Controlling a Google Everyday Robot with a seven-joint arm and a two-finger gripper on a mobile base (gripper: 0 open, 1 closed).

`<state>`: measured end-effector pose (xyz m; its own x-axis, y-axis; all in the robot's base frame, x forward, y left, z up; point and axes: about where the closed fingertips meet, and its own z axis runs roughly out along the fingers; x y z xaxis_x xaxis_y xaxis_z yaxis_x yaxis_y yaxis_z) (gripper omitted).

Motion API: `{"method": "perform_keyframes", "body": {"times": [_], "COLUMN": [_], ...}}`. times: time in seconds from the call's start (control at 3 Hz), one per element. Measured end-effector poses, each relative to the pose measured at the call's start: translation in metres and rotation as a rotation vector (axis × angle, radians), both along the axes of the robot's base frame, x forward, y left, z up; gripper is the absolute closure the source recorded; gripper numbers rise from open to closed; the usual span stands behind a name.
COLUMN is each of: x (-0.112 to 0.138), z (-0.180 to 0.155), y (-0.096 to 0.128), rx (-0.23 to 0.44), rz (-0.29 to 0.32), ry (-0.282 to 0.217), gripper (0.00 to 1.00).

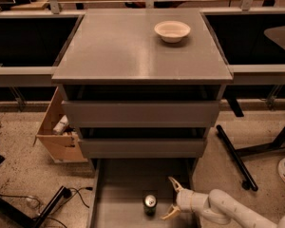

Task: Pick green can from bottom drawer and place on counter

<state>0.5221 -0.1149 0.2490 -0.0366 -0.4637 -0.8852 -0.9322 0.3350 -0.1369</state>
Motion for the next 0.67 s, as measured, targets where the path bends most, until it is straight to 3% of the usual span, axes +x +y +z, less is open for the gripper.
{"method": "perform_keyframes", "body": {"times": [0.67], "x": [-0.004], "z": [-0.053], "y": [0.045], "rx": [-0.030], "rz": [0.078], "ry": [0.092], "gripper": [0.02]}}
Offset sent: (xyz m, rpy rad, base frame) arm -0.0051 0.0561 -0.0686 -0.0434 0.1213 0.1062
